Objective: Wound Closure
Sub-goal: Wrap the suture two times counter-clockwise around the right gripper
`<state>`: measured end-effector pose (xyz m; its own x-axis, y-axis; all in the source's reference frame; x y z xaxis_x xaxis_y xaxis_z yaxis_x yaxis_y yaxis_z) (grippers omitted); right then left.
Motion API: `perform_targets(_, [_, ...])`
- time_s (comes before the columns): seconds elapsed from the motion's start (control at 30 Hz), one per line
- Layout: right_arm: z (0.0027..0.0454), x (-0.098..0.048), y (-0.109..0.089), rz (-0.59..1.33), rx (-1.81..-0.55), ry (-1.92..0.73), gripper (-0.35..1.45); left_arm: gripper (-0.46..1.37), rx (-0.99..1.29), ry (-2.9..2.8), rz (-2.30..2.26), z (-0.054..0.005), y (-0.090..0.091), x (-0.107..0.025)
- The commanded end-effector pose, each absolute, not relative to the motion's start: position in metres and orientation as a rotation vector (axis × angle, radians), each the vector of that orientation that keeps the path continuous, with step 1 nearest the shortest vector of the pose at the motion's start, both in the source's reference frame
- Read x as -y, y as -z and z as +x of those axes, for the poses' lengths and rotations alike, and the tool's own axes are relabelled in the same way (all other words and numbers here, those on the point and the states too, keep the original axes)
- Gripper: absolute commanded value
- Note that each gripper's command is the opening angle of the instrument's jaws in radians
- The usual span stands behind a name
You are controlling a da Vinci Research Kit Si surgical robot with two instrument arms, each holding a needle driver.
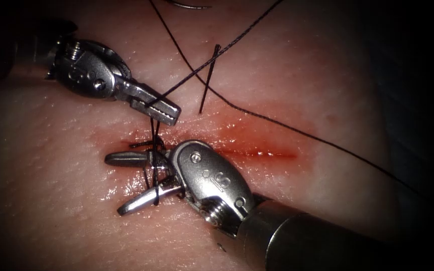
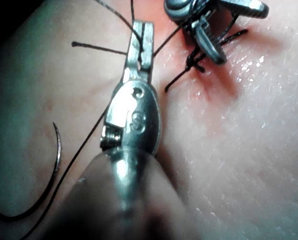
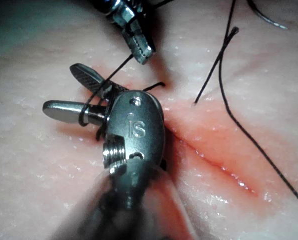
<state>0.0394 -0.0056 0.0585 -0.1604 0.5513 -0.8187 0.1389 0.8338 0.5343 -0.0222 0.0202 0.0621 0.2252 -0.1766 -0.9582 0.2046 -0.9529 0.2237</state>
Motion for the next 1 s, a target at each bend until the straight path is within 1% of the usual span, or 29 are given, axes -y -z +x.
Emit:
perform_targets(0.03, [0.0392, 0.0057, -0.0585, 0.545, -1.722, -0.398, 0.96, -0.35, -0.027, 1.781, 2.199, -0.0221, -0.0623, -0.0201])
perform_targets(0.23, [0.0382, 0.0055, -0.0587, 0.538, -1.793, -0.446, 0.87, -0.35, -0.012, 1.794, 2.192, -0.0217, -0.0628, -0.0195])
perform_targets(0.43, [0.0370, 0.0053, -0.0587, 0.497, -1.839, -0.513, 0.86, -0.35, 0.042, 1.798, 2.196, -0.0206, -0.0628, -0.0188])
perform_targets(0.67, [0.0359, 0.0045, -0.0583, 0.469, -1.949, -0.599, 0.83, -0.35, 0.105, 1.807, 2.196, -0.0196, -0.0623, -0.0183])
perform_targets(0.77, [0.0352, 0.0040, -0.0580, 0.418, -1.971, -0.708, 0.81, -0.35, 0.137, 1.821, 2.193, -0.0192, -0.0621, -0.0180])
perform_targets(1.0, [0.0347, 0.0037, -0.0580, 0.369, -1.987, -0.803, 0.78, -0.35, 0.209, 1.853, 2.160, -0.0197, -0.0616, -0.0175])
